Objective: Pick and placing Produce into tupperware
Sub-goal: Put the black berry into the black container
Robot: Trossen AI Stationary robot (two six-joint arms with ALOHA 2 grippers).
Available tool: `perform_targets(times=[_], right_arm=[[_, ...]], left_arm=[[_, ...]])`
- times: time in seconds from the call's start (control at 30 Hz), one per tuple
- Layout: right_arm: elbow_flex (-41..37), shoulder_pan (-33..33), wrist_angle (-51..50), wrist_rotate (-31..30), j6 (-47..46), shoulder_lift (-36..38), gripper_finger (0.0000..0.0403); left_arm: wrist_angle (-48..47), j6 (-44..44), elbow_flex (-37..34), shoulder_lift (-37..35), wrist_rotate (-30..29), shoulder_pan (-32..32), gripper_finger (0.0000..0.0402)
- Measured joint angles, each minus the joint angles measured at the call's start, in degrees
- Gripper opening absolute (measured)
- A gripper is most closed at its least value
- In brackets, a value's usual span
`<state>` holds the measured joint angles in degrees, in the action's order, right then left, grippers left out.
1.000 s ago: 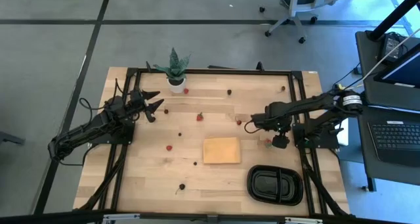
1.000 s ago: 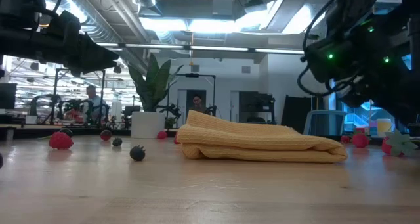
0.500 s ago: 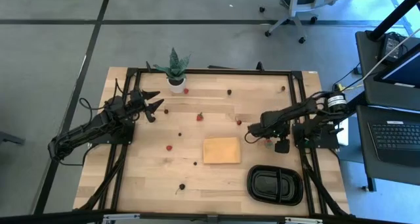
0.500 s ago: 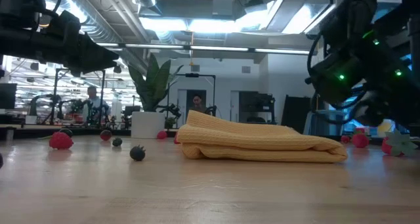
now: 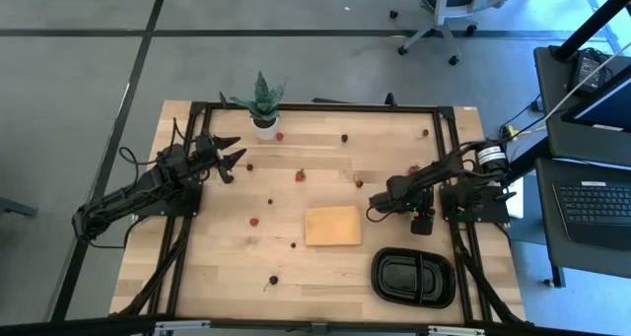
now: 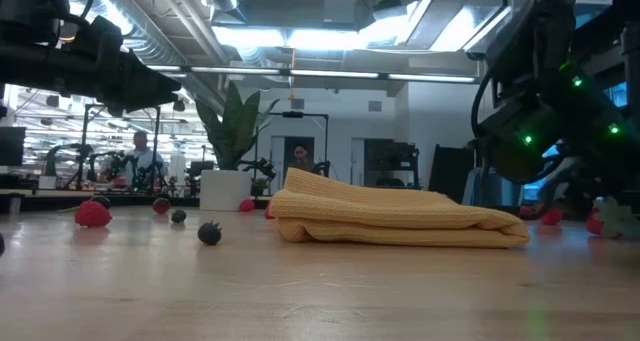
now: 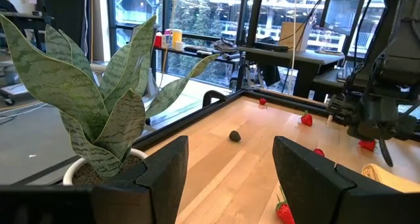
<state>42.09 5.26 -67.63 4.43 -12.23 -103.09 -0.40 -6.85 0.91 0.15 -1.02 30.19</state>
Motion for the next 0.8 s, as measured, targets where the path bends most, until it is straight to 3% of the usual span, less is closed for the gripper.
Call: perform_targets(times=[0.27, 0.8], right_arm=[[-0.02, 0.0, 0.61, 0.87, 0.88, -1.88, 0.0274], [-0.15, 0.05, 0.96, 1.34, 0.27, -1.9, 0.0149]], left_arm=[[-0.01, 0.0, 0.01, 0.0, 0.0, -0.01, 0.0215], [0.0, -0.02, 0.0, -0.01, 0.0, -0.01, 0.0215]])
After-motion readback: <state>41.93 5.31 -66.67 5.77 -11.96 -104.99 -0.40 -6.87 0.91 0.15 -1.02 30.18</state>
